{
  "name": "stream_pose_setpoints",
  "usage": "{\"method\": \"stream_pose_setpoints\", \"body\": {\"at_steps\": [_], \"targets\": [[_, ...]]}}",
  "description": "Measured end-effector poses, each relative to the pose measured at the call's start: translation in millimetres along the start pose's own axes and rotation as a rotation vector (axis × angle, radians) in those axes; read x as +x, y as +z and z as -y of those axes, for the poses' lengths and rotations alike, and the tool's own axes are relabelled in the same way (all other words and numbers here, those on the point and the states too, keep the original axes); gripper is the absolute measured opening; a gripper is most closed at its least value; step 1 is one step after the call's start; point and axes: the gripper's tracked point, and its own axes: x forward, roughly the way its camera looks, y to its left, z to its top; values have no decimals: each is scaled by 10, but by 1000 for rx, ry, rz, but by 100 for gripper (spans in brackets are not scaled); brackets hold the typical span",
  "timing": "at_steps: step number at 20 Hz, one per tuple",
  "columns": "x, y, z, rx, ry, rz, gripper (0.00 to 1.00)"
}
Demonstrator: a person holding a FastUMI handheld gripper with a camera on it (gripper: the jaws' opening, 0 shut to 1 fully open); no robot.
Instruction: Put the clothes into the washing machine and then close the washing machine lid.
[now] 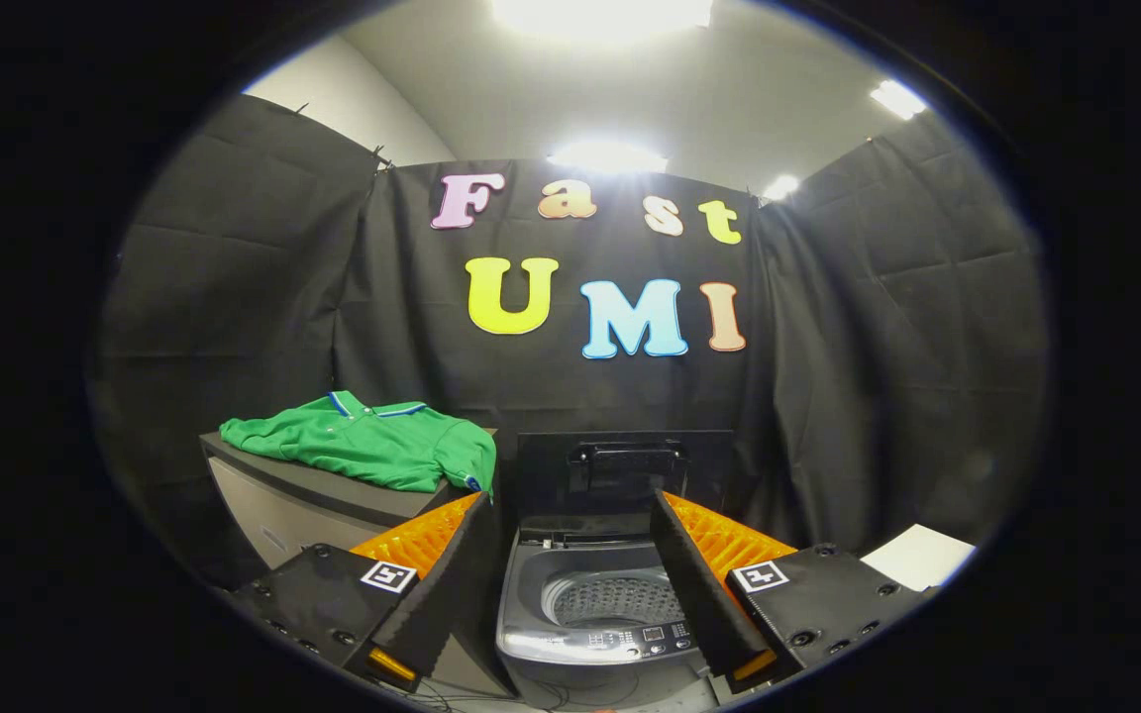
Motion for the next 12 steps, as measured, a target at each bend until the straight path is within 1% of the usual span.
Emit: {"method": "stream_pose_setpoints", "body": {"at_steps": [4,10,12], "targets": [[22,121,1,11,4,7,100],[183,358,-172,2,54,4,100],[247,462,-297,13,86,-1,100]]}}
